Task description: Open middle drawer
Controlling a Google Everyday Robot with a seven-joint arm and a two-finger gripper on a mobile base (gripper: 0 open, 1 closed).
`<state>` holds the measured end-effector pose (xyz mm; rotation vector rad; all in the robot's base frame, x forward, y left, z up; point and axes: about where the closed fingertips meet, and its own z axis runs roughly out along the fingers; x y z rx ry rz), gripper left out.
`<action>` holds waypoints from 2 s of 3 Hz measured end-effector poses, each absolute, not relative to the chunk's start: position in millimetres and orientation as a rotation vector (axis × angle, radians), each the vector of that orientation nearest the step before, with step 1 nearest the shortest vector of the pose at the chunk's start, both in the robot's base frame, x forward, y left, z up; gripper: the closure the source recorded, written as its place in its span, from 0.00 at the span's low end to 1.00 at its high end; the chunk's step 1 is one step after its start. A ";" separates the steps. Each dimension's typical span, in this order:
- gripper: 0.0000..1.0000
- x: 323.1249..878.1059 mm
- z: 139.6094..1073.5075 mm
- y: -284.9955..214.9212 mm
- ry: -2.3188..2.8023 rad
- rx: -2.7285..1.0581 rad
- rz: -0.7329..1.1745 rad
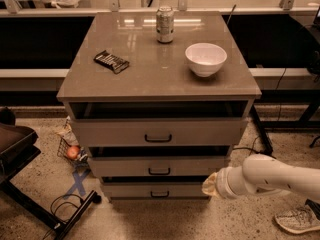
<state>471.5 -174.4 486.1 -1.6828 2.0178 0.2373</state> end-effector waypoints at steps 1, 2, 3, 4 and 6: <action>0.90 461.2 491.6 -174.3 2.018 -1.699 0.231; 0.66 468.7 487.0 -170.4 1.997 -1.688 0.248; 0.35 502.1 484.1 -164.3 1.939 -1.675 0.238; 0.13 529.0 484.2 -161.0 1.905 -1.664 0.226; 0.00 530.0 484.1 -160.0 1.904 -1.663 0.227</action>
Offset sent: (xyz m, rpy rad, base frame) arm 0.0069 0.0065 -0.0025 0.0383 -0.0215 0.0170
